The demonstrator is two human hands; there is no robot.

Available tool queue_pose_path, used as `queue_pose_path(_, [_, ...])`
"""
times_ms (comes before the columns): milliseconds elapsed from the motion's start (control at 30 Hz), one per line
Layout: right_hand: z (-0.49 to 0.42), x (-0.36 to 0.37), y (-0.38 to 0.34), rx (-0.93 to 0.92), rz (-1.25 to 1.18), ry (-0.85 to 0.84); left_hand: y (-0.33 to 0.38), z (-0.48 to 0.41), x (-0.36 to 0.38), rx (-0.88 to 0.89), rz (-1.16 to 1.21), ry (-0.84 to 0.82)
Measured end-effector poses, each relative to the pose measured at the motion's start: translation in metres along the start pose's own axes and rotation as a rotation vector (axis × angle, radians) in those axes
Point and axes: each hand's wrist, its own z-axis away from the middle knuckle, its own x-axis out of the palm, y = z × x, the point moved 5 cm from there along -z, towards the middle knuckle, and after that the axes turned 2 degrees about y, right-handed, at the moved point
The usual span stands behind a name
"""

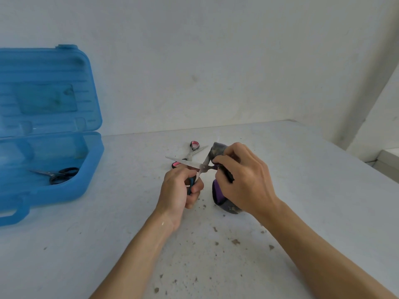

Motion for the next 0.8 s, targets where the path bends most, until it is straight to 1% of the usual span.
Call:
queue_pose_path(67, [-0.001,-0.002,-0.002,0.003,-0.024,0.027,0.000,0.001,0.001,0.000,0.022,-0.007])
queue_pose_path(167, [0.003,0.002,-0.011,-0.142,-0.041,-0.023,0.002,0.002,0.000,0.017,0.019,-0.014])
queue_pose_path(200, [0.004,0.003,-0.012,-0.164,-0.029,-0.041,0.002,0.003,-0.001,0.031,-0.002,-0.013])
queue_pose_path(267, [0.004,0.006,-0.006,-0.136,0.020,-0.041,0.004,0.004,-0.002,0.046,-0.047,-0.004])
queue_pose_path(333, [0.003,0.006,0.005,-0.054,0.075,-0.025,0.002,0.002,-0.003,0.040,-0.060,0.006])
queue_pose_path(400, [0.000,0.000,0.017,0.078,0.047,0.005,0.000,0.000,-0.003,0.014,-0.046,0.018])
queue_pose_path(433, [-0.002,-0.007,0.025,0.186,-0.011,0.045,-0.001,-0.001,-0.004,0.002,-0.044,0.020])
queue_pose_path(500, [-0.003,-0.024,0.048,0.467,-0.188,0.156,-0.003,-0.002,-0.006,-0.020,-0.017,0.011])
queue_pose_path(567, [-0.003,-0.033,0.071,0.714,-0.374,0.209,-0.004,-0.004,-0.008,-0.044,0.059,-0.007])
queue_pose_path(600, [-0.002,-0.036,0.082,0.797,-0.433,0.219,-0.005,-0.005,-0.009,-0.064,0.105,-0.011])
queue_pose_path(667, [0.000,-0.041,0.095,0.943,-0.545,0.211,-0.008,-0.007,-0.012,-0.103,0.189,-0.001])
queue_pose_path(700, [0.001,-0.041,0.099,1.010,-0.588,0.181,-0.008,-0.009,-0.014,-0.114,0.219,0.005])
queue_pose_path(800, [0.006,-0.032,0.103,1.150,-0.659,0.017,-0.009,-0.012,-0.016,-0.127,0.268,0.009])
